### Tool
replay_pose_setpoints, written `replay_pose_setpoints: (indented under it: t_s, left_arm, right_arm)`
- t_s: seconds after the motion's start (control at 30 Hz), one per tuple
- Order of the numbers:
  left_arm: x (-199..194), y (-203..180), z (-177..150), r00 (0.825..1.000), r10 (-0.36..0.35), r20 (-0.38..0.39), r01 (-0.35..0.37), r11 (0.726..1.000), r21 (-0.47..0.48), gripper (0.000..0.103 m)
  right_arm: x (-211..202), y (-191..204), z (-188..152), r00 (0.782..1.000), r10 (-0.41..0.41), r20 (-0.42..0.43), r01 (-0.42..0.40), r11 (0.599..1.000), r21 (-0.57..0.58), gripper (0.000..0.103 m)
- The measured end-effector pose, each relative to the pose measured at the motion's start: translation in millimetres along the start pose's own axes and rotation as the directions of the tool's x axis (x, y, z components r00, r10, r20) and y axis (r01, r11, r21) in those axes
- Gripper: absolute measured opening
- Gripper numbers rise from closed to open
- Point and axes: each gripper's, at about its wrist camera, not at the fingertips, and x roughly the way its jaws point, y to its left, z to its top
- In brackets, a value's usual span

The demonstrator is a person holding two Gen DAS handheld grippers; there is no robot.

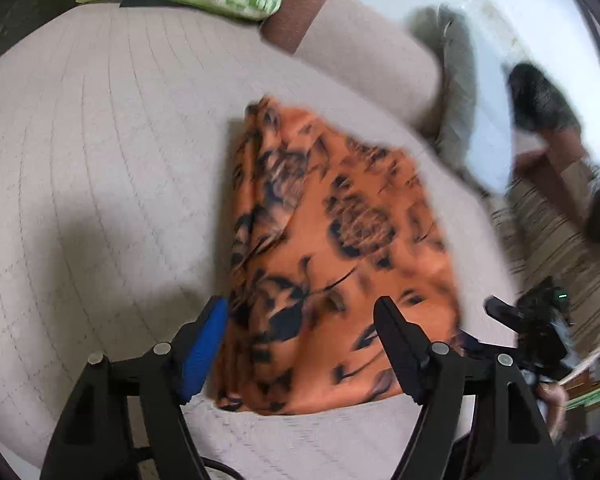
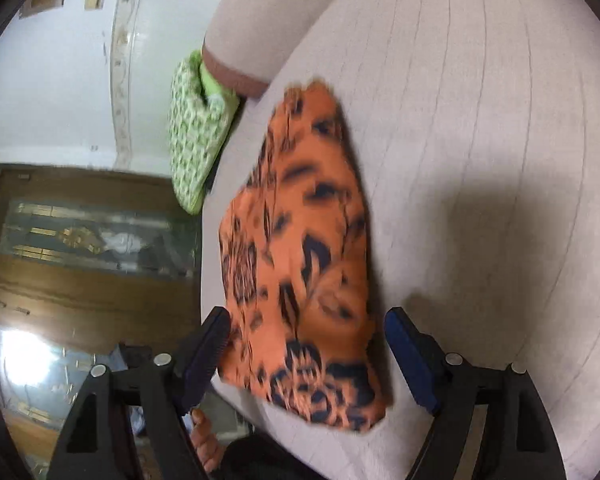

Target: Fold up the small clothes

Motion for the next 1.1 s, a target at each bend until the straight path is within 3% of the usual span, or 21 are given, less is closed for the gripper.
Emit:
replay_pose_setpoints:
  t_s: [0.03, 0.07, 0.13, 0.23, 0.33, 0.4, 0.47, 0.67, 0.83, 0.9, 0.93, 1.0, 1.1]
  left_arm:
    - [11, 1, -4, 0.998, 0.056, -0.034, -0.056, 0.998, 0.004, 0.075]
    - [17, 2, -6, 0.997, 0.069, -0.044, -0.069, 0.998, 0.007, 0.072]
    - [17, 3, -10, 0.996, 0.084, -0.021, -0.084, 0.996, 0.019, 0.067]
    - [15, -2, -11, 0.996, 0.092, -0.007, -0.092, 0.995, 0.047, 0.062]
    - [14, 0, -13, 0.996, 0.087, -0.012, -0.086, 0.995, 0.045, 0.062]
    - [13, 1, -13, 0.996, 0.09, -0.007, -0.09, 0.995, 0.054, 0.062]
    - [14, 0, -13, 0.996, 0.091, -0.004, -0.09, 0.994, 0.061, 0.062]
    - [12, -3, -12, 0.995, 0.099, 0.01, -0.1, 0.993, 0.069, 0.062]
    - [-6, -6, 0, 0.994, 0.074, 0.085, -0.079, 0.995, 0.056, 0.063]
    - [-9, -2, 11, 0.992, 0.055, 0.11, -0.058, 0.998, 0.023, 0.08]
    - [-7, 0, 19, 0.992, 0.056, 0.11, -0.057, 0.998, 0.008, 0.083]
    - [7, 3, 33, 0.996, 0.054, 0.072, -0.053, 0.999, -0.008, 0.084]
    - [46, 6, 44, 0.996, 0.051, -0.068, -0.053, 0.998, -0.021, 0.084]
  right_arm:
    - [9, -2, -4, 0.999, -0.052, -0.015, 0.052, 0.999, -0.015, 0.077]
    - [12, 4, -8, 0.993, -0.121, -0.005, 0.121, 0.99, -0.071, 0.052]
    - [9, 14, -11, 0.991, -0.133, -0.014, 0.131, 0.987, -0.096, 0.032]
    - [2, 34, -13, 0.98, -0.198, 0.015, 0.197, 0.965, -0.175, 0.032]
    - [12, 22, -12, 0.973, -0.23, -0.005, 0.228, 0.965, -0.133, 0.033]
    - [9, 13, -10, 0.985, -0.174, -0.01, 0.173, 0.983, -0.066, 0.046]
    - [4, 17, -10, 0.989, -0.15, 0.002, 0.15, 0.986, -0.07, 0.073]
    - [-25, 32, 11, 0.983, -0.148, 0.108, 0.158, 0.983, -0.091, 0.075]
    - [-20, 39, 30, 0.981, -0.151, 0.123, 0.163, 0.982, -0.093, 0.075]
    - [-15, 41, 37, 0.982, -0.143, 0.121, 0.156, 0.982, -0.102, 0.076]
    - [-10, 41, 41, 0.984, -0.137, 0.112, 0.149, 0.983, -0.105, 0.076]
    - [3, 39, 49, 0.987, -0.133, 0.085, 0.143, 0.983, -0.118, 0.077]
    - [28, 31, 64, 0.987, -0.151, 0.055, 0.157, 0.98, -0.126, 0.078]
